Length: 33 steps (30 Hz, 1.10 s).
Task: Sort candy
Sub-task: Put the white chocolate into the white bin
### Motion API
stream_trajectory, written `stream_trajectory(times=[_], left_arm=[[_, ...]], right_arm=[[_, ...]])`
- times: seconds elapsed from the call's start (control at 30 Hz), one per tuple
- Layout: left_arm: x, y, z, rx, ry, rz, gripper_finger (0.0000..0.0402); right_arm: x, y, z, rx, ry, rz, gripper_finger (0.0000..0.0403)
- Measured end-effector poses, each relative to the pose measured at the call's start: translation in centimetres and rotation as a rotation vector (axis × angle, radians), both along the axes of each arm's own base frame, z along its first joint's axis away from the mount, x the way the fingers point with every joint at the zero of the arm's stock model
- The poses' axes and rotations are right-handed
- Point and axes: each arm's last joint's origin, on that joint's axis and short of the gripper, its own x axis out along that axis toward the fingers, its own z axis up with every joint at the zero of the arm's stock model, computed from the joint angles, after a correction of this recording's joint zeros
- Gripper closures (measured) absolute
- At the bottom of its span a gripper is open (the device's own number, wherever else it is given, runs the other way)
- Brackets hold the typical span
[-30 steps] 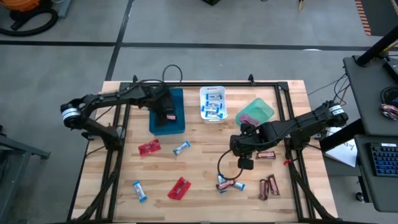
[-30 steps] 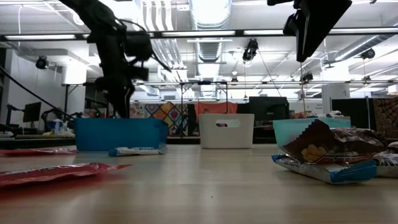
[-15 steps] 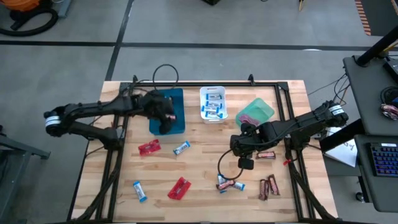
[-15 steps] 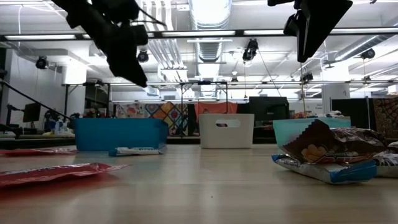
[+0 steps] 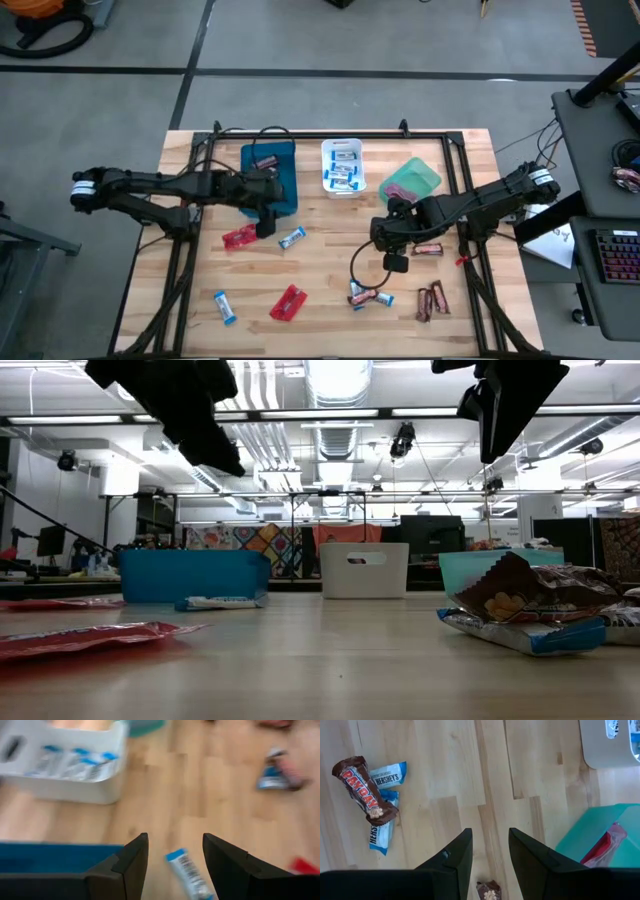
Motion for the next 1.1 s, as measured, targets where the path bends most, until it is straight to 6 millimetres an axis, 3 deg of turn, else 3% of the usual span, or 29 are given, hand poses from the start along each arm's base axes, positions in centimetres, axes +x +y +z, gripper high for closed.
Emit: stream_trajectory(times=[0.13,0.27,0.47,0.63,0.87,1.1], left_arm=[[-0.6,0.6,-0.4,0.124,0.084,0.074,0.0230],[-1.1,1.1,-0.9,0.141,0.157,0.085,0.0230],[-1.6,1.1,-1.4,0.112,0.233,0.093,0.0230],[-1.1,0.4,-1.4,-0.057,0.182,-0.033,0.0230],[0.5,-2.6,-3.0,-0.145,0.210,-0.084,0.0230],[1.6,-6.4,-5.3,-0.050,0.279,-0.062,0.0230]], right_arm=[[0.0,0.0,0.0,-0.007,-0.003,-0.001,0.0284],[0.0,-0.1,-0.1,-0.024,-0.009,-0.007,0.0284],[0.1,-0.1,-0.1,-0.029,-0.010,0.002,0.0284],[0.1,-0.2,0.0,-0.040,-0.017,0.004,0.0284],[0.1,-0.2,-0.2,-0.049,-0.024,-0.014,0.0284],[0.1,-0.2,-0.8,-0.057,-0.018,0.013,0.0284]])
